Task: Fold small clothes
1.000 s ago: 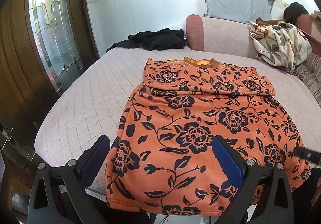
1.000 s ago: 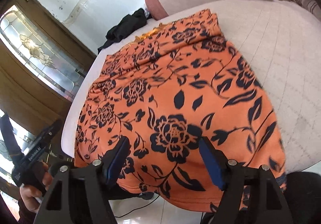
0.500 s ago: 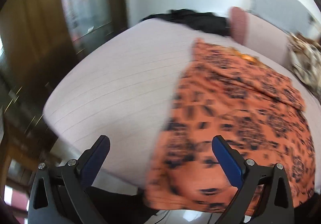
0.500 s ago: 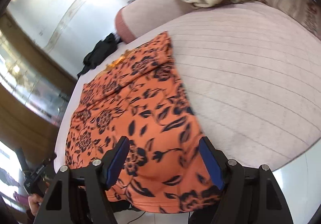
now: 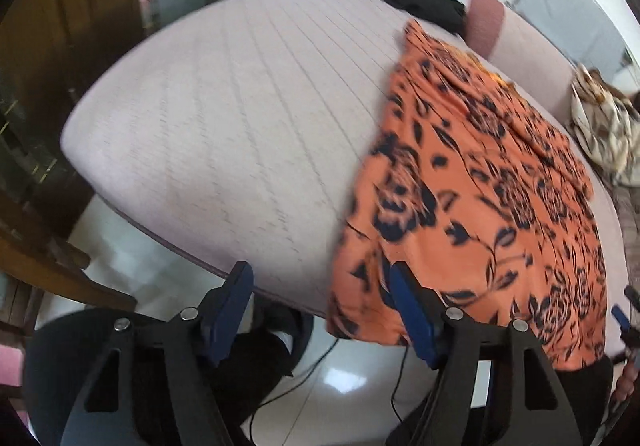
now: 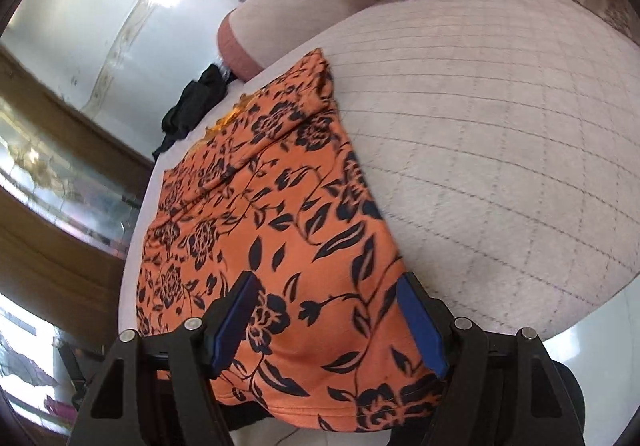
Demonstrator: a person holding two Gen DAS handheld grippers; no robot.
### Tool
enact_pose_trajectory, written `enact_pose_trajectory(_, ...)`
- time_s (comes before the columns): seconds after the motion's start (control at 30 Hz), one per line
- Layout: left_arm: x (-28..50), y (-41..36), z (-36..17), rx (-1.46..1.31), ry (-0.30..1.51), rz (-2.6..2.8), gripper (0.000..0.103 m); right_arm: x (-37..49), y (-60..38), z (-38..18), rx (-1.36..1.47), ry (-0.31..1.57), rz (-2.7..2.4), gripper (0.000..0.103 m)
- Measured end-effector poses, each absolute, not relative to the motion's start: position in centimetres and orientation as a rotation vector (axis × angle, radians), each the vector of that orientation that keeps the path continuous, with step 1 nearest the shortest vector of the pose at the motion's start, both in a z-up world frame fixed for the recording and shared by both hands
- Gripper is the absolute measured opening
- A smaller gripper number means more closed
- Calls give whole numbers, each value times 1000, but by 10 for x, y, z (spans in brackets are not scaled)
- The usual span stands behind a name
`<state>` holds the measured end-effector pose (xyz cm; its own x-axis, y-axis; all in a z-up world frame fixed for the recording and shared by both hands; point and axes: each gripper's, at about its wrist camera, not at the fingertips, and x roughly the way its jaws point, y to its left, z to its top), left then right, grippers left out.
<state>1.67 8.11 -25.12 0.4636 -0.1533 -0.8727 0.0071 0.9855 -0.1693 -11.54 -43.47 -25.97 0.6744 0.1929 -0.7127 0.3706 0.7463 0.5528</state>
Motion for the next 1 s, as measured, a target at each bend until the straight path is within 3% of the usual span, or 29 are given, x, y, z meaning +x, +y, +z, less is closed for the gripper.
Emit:
enact_pose_trajectory(0.27, 16, 63, -269, -186, 1158, -199, 72, -122, -439, -261, 777, 843, -125, 75)
enact_pose_trajectory(0.33, 16, 65, -268, -219, 1156, -233, 46, -122, -441, -261, 780, 842, -130, 75)
enact_pose_trajectory(0.37, 16, 64, -268, -219, 1164, -249, 24, -122, -441, -260, 774, 844, -132, 75)
enact_pose_trajectory(0.47, 15, 60, -266, -189, 1163, -264, 13, -121, -440, -260, 762, 851, -137, 75)
enact_pose_trajectory(0.67, 19, 51, -258, -148, 1166, -291, 11, -118, -443, -264, 744, 916, -157, 75)
enact_pose_trajectory(0.73, 23, 53, -261, -165, 1190, -277, 17, -119, -446, -269, 739, 962, -171, 75)
enact_pose_trajectory(0.8, 26, 53, -263, -184, 1200, -272, 35, -122, -449, -276, 740, 1006, -175, 75)
enact_pose_trajectory(0.87, 25, 52, -262, -179, 1196, -277, 39, -126, -450, -283, 735, 1041, -182, 75)
enact_pose_trajectory(0.93, 22, 50, -263, -163, 1193, -282, 38, -129, -450, -291, 737, 1070, -175, 73)
enact_pose_trajectory(0.97, 22, 50, -263, -161, 1190, -287, 32, -129, -448, -296, 748, 1090, -161, 70)
enact_pose_trajectory(1.0, 21, 50, -263, -164, 1190, -291, 17, -129, -445, -297, 731, 1098, -163, 68)
